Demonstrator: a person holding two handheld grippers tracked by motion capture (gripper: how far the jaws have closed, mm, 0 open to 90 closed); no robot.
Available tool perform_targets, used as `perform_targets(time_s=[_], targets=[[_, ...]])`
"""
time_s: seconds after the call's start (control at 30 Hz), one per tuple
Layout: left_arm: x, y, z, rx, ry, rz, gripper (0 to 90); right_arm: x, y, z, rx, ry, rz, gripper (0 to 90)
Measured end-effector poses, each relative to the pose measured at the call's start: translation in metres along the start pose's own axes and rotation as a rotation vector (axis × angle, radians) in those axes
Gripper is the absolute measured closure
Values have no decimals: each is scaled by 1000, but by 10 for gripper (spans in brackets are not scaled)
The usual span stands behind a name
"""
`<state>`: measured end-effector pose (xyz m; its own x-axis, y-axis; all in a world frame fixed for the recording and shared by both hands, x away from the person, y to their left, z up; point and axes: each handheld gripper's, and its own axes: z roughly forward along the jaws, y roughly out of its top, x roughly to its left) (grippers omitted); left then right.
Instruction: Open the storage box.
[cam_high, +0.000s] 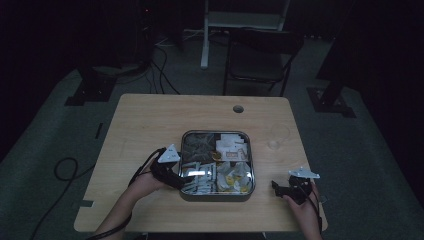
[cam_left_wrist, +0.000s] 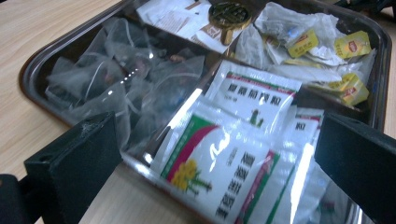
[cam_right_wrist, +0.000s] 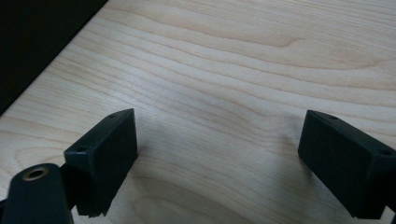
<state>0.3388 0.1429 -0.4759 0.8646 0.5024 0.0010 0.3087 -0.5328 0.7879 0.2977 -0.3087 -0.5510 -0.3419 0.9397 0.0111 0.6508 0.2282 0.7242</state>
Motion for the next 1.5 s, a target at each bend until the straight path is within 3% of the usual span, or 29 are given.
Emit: perform_targets(time_s=[0.43,0.97,1.07,1.23,1.43,1.5], targets=[[-6,29,31,-2,-46,38,20,0,0,0,0,0,0,114],[-7,52,62,49,-39,55,47,0,0,0,0,0,1,114],[-7,55,67,58,-43,56,138,0,0,0,0,0,1,114],[-6,60,73,59,-46,44,180,0,0,0,0,0,0,114],[-5,61,80,93,-34,46,348,0,0,0,-1,-1,-1,115],[-6,62,81,89,-35,45,360,0,0,0,-1,-1,-1,115]])
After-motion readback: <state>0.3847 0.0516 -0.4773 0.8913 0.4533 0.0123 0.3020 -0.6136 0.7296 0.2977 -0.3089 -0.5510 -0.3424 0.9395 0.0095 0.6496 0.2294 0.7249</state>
